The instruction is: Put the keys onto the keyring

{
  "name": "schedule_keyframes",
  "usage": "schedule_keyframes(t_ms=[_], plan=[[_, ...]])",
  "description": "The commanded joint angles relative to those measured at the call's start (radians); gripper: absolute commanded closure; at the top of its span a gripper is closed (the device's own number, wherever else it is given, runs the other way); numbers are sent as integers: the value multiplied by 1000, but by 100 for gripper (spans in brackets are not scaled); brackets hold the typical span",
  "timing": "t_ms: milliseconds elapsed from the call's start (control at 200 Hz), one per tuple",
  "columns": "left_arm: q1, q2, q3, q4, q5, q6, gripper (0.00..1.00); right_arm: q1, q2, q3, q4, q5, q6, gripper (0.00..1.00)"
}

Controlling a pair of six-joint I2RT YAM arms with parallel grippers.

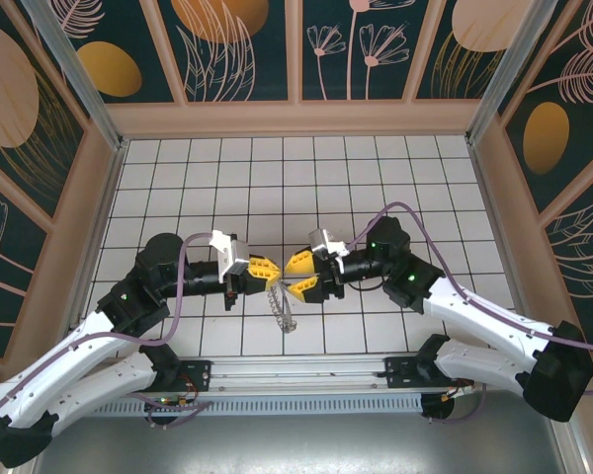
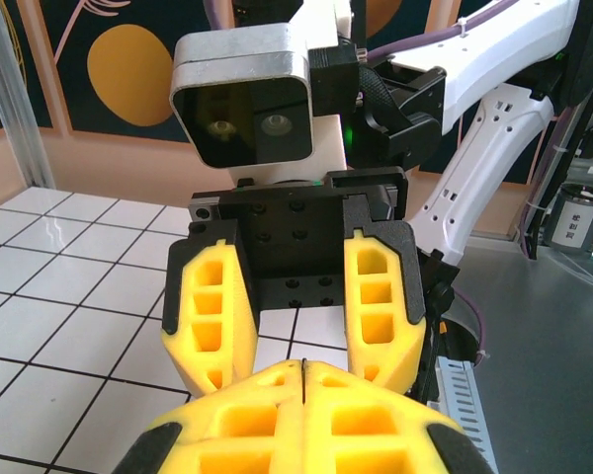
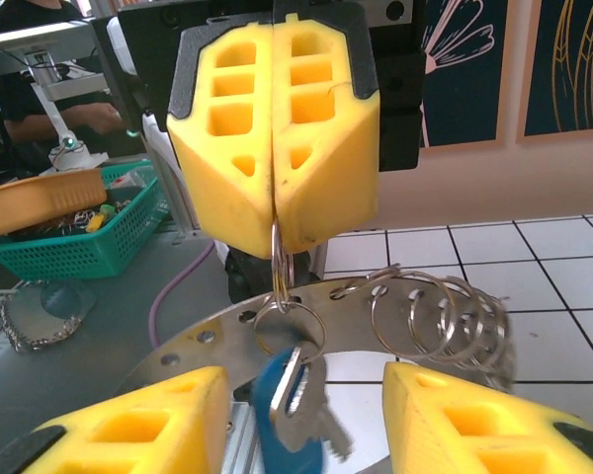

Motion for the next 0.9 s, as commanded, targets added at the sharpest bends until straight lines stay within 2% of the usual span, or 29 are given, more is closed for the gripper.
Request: schedule_keyframes(t_ms=[0,335,626,751,896], plan=[[1,-12,37,55,21,-9,100,10,13,-6,31,-31,3,52],[0,-14,37,61,19,-11,100,42,95,20,65,-22,2,54],[0,-22,34,53,3,-4,100,46,71,7,59,2,-13,86],[0,-29,30,51,-18,-2,100,44,46,-1,30,67,-29,98],[-1,-36,15,55,-36,-5,100,34,12,0,-15,160,-49,100]])
